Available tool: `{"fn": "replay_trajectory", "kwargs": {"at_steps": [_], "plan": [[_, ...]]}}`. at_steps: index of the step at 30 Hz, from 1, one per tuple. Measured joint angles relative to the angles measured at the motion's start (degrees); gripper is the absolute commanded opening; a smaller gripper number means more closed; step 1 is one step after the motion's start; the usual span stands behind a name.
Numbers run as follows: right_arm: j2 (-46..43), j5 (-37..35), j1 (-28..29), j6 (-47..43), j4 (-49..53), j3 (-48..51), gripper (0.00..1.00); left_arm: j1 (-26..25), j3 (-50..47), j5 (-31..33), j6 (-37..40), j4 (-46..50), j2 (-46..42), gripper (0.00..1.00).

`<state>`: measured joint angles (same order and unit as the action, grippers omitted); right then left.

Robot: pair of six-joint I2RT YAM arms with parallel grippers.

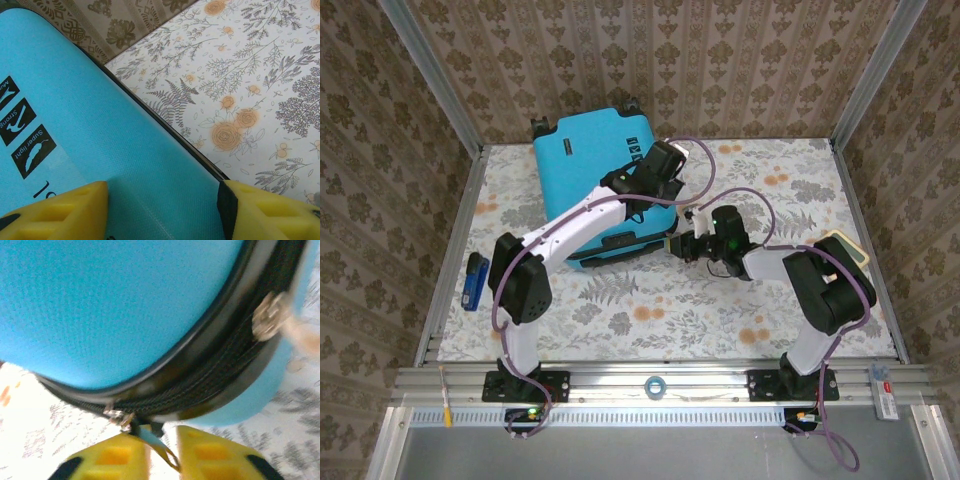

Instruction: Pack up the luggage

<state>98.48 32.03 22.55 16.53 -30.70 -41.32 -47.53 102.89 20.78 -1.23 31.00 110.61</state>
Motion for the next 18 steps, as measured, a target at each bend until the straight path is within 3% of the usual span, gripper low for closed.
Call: {"fn": "replay_trajectory", "kwargs": {"at_steps": [1,10,18], "plan": [[0.0,0.6,0.4,-0.1,0.0,0.0,0.00,0.0,0.0,0.0,0.0,0.0,0.0,0.60],[-1.4,-1.9,1.8,0.2,-1.1,1.3,0.00,0.0,-1.3,-0.3,0.0,-0.9,-0.8,0.57],[-5.6,-10.9,9.4,0.9,-1.3,5.4,0.00,0.0,-15.0,-4.0,1.2,-6.4,-10.9,0.57]]}}
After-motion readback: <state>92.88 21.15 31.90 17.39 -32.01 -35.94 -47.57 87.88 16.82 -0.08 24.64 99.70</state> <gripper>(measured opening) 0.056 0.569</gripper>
